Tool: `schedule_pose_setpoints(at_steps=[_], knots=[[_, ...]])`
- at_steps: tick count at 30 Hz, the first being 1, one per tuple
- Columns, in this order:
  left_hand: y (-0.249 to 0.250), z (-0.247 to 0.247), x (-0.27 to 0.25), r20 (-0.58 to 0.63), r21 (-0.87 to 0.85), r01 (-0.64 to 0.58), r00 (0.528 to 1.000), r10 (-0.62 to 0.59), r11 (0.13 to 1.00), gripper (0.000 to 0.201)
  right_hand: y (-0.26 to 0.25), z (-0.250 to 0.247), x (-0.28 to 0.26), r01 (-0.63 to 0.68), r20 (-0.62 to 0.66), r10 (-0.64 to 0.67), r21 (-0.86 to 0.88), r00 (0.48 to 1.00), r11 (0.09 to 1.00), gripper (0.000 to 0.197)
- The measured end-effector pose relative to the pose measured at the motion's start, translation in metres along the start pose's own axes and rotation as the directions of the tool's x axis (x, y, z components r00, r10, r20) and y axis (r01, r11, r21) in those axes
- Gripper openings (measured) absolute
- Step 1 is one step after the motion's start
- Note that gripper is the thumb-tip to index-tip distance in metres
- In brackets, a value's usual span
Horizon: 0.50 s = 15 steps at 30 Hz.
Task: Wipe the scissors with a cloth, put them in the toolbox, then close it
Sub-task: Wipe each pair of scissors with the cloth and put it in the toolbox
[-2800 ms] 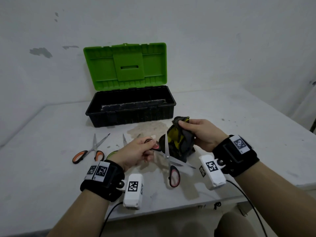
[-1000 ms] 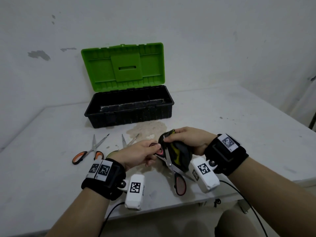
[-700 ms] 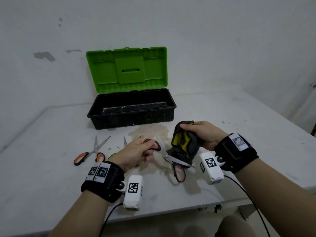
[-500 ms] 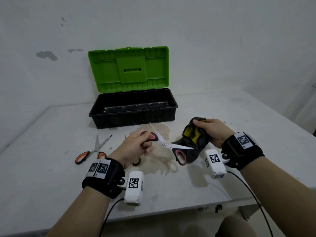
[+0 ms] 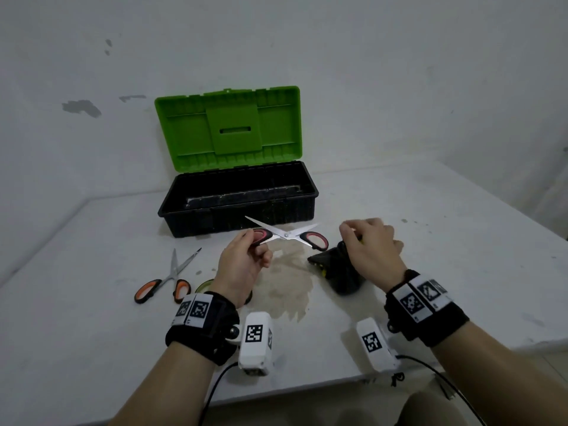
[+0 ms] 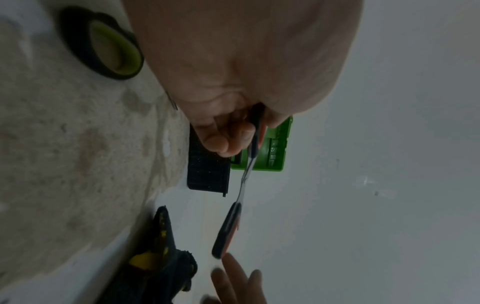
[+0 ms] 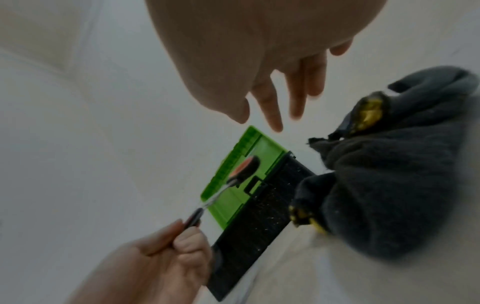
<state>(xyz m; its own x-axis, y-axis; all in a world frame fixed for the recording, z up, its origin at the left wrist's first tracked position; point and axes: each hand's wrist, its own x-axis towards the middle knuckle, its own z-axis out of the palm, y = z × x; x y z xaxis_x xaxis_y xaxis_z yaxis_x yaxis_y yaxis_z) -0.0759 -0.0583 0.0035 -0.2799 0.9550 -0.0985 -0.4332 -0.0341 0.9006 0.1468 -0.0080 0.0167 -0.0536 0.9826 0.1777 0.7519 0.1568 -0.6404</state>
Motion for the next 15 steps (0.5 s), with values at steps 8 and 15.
schedule_pose_setpoints(at_steps=[8,15], knots=[[-0.002,0.006,-0.003,0.010,0.103,-0.036,0.999,0.035,0.994,0.030,-0.018,0.004,-0.003,-0.122,0.351,-0.062,0.477,0.934,0.870,0.026],[0.009,-0.001,-0.015,0.183,0.628,-0.144,0.983,0.035,0.765,0.045,-0.028,0.009,-0.008,-0.023,0.195,-0.097,0.534,0.976,0.845,0.036]])
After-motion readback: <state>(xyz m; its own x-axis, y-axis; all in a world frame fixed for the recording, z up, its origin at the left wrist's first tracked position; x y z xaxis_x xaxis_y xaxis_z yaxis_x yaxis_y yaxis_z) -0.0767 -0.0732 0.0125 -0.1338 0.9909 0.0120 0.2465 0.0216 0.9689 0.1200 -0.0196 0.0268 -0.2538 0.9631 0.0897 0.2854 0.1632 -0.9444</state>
